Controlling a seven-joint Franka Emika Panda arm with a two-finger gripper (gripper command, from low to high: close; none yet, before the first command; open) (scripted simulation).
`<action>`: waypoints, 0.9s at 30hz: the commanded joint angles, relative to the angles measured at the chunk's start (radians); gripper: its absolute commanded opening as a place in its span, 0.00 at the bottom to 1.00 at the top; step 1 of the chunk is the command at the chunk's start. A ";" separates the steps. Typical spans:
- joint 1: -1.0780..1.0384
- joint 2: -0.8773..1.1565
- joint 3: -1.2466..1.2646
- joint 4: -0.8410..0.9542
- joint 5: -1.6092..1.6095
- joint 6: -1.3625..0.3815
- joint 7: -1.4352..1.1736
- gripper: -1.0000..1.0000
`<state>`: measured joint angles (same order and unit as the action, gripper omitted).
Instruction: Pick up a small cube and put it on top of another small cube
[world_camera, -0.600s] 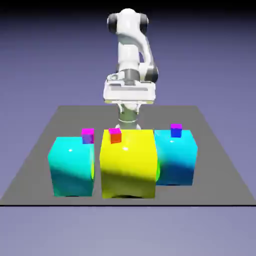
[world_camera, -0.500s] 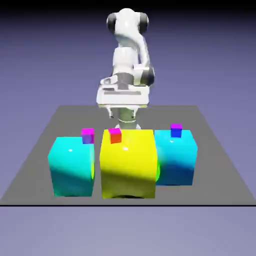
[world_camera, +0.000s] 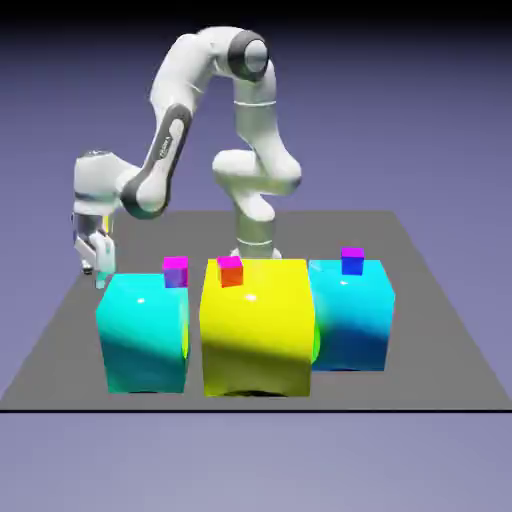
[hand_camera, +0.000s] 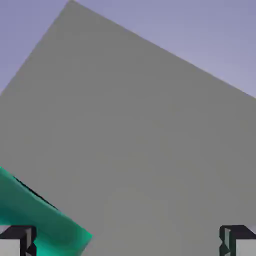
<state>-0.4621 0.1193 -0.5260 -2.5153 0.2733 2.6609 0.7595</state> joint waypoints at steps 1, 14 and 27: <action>0.011 0.021 -0.011 -0.008 0.006 -0.040 0.044 0.50; -0.009 0.187 0.084 -0.034 0.159 -0.053 0.075 0.00; 0.358 -0.229 -0.113 0.139 -0.320 -0.294 -0.211 0.00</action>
<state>-0.1004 -0.1095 -0.6390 -2.3760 -0.0441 2.3666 0.5462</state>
